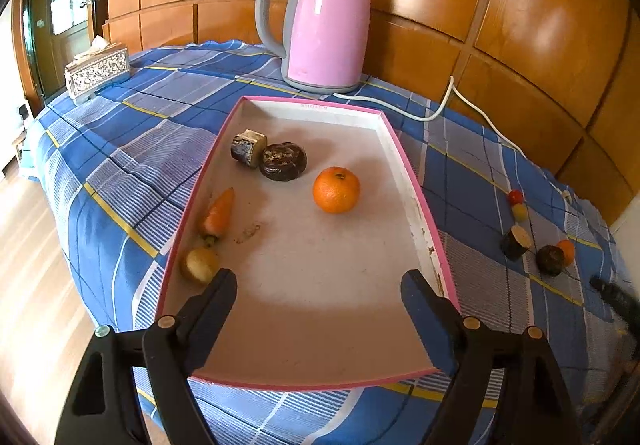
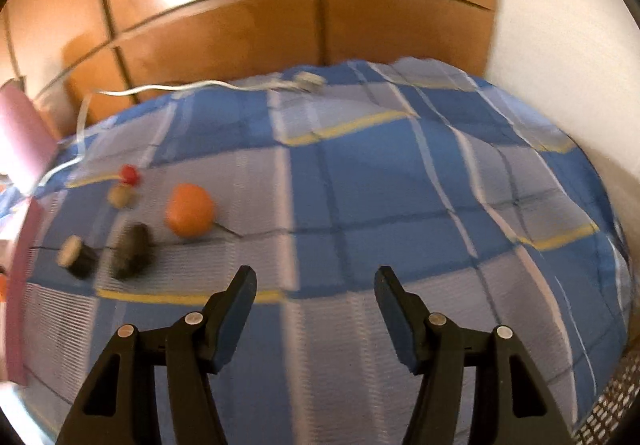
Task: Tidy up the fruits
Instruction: 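Reach the right tool to the red tomato and grasp it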
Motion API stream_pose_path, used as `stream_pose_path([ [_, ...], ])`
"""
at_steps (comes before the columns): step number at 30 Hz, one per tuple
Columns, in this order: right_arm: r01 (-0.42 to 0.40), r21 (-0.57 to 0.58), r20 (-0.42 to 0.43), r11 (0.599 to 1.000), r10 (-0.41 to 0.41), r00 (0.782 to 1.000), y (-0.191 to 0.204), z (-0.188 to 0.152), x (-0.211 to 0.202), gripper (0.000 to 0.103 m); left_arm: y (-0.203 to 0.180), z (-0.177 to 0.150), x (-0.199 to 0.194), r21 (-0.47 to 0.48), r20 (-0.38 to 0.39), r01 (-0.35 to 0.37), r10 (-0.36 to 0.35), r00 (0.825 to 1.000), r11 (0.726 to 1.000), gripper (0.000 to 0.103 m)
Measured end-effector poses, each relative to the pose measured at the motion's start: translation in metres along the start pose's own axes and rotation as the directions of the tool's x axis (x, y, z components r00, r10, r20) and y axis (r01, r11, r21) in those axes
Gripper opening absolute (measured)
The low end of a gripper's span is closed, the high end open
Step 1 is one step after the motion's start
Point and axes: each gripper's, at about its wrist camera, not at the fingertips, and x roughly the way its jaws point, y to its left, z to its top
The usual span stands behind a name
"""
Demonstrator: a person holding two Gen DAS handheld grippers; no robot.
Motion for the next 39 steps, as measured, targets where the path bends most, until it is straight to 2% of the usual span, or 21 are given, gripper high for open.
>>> stream_pose_path([
  [6,-0.155,-0.058,-0.017,0.986,0.155,0.988,0.049,0.029,0.007,0.059,0.008,-0.002,0.002,-0.021,-0.009,-0.008,0.008,1.0,1.0,0.087],
  [15,-0.281,-0.079,-0.102,0.957,0.272,0.957,0.121,0.071,0.042,0.052,0.025,-0.004,0.006,-0.073,-0.017,-0.034,0.032,0.999,0.997,0.088],
  [19,-0.281,-0.112,-0.124,0.953,0.267,0.956,0.149,0.084,0.057,0.052,0.03,-0.005,0.008,-0.079,-0.028,-0.035,0.033,0.999,0.996,0.089],
  [25,-0.235,-0.148,-0.187,0.961,0.207,0.96,0.177,0.094,0.096,0.051,0.037,-0.005,0.008,-0.096,-0.026,-0.031,0.028,0.999,0.995,0.091],
  [28,-0.212,-0.176,-0.232,0.961,0.169,0.958,0.185,0.093,0.114,0.027,0.039,-0.005,0.01,-0.105,-0.031,-0.031,0.027,0.999,0.994,0.091],
  [29,-0.207,-0.193,-0.244,0.959,0.158,0.957,0.187,0.091,0.118,0.026,0.04,-0.005,0.01,-0.107,-0.031,-0.03,0.027,0.999,0.994,0.091],
  [35,-0.202,-0.229,-0.18,0.952,0.162,0.97,0.184,0.09,0.105,0.025,0.039,-0.005,0.01,-0.114,-0.031,-0.025,0.021,0.999,0.993,0.091],
  [39,-0.245,-0.207,-0.121,0.947,0.224,0.967,0.178,0.095,0.079,0.025,0.039,-0.005,0.007,-0.127,-0.026,-0.018,0.015,1.0,0.992,0.091],
])
